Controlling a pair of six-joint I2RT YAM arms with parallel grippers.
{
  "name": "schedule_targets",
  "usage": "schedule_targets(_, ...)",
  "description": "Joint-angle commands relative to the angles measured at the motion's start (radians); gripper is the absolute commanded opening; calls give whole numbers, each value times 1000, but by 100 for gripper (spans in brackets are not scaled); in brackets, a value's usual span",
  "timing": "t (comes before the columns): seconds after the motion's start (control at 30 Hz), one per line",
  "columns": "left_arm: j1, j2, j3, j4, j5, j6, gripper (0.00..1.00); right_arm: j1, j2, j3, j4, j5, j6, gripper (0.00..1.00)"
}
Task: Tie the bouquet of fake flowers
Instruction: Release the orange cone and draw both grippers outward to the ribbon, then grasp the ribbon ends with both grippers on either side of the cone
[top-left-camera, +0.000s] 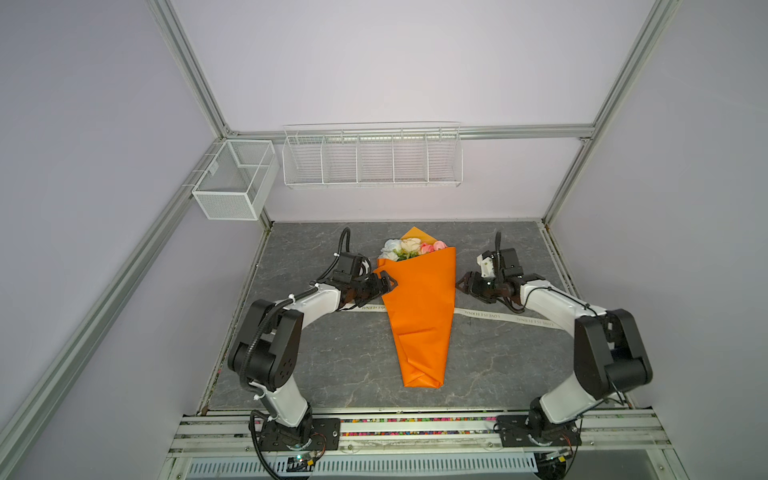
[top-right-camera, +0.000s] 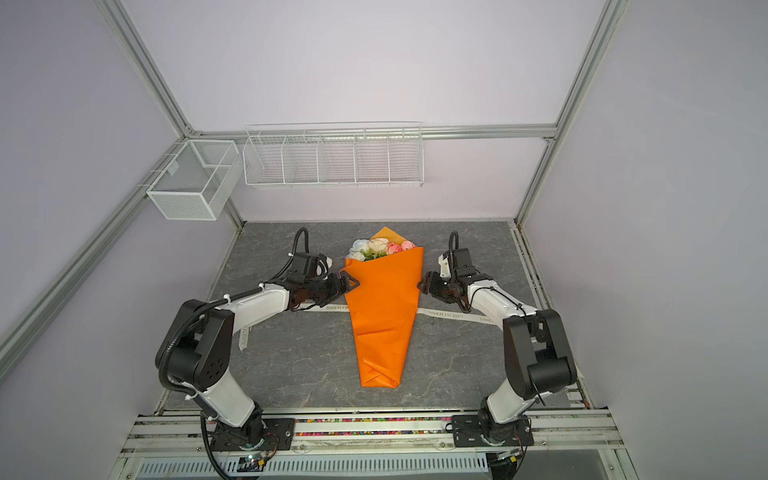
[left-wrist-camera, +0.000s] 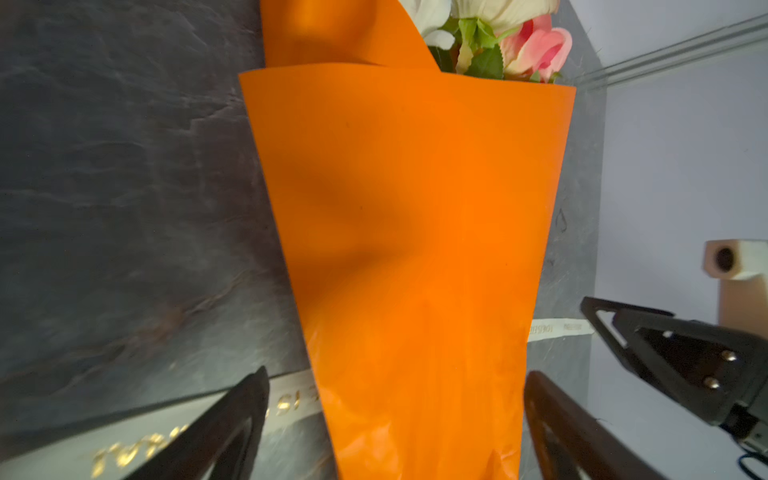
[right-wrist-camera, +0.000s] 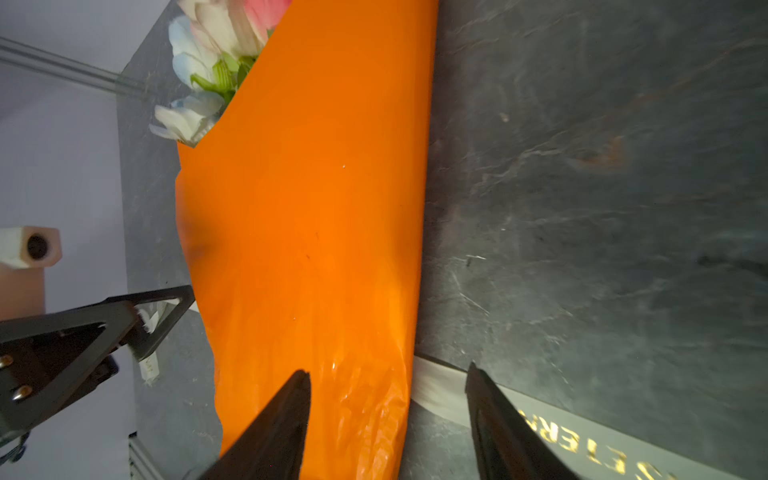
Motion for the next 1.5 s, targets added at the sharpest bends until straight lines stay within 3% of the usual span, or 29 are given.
schedule_targets(0.0,22,-117,-40,-192,-182,47,100,-19,-121,-56,-187,211,-7,65)
schedule_targets(0.13,112,-245,-102,-355,-349,5,99,-88,-256,-122,-294,350,36,67)
schedule_targets(0.2,191,-277,-132,-396,-368,10,100,-129,-305,-153,-305,366,40,68)
schedule_targets(0.37,416,-248,-170,-398,-253,0,96,-225,-348,-182,-332,360,44,70)
schedule_targets(0.47,482,-211,-176,-366,-196,-29,94,-258,-357,-183,-343,351,44,70)
schedule_targets(0.7,485,-162,-180,-289,-165,-178,94,-277,-366,-188,-353,363,23,70)
schedule_targets(0.8,482,-111,-179,-219,-101,-263,93,-285,-358,-197,-356,376,23,70)
schedule_targets(1.0,479,-36,-164,-141,-96,-349,84,-322,-338,-219,-333,333,34,69)
schedule_targets(1.1,479,-16,-163,-132,-129,-353,77,-341,-333,-242,-316,304,58,66)
schedule_targets(1.47,479,76,-176,-15,-90,-370,29,-434,-298,-282,-251,194,100,54)
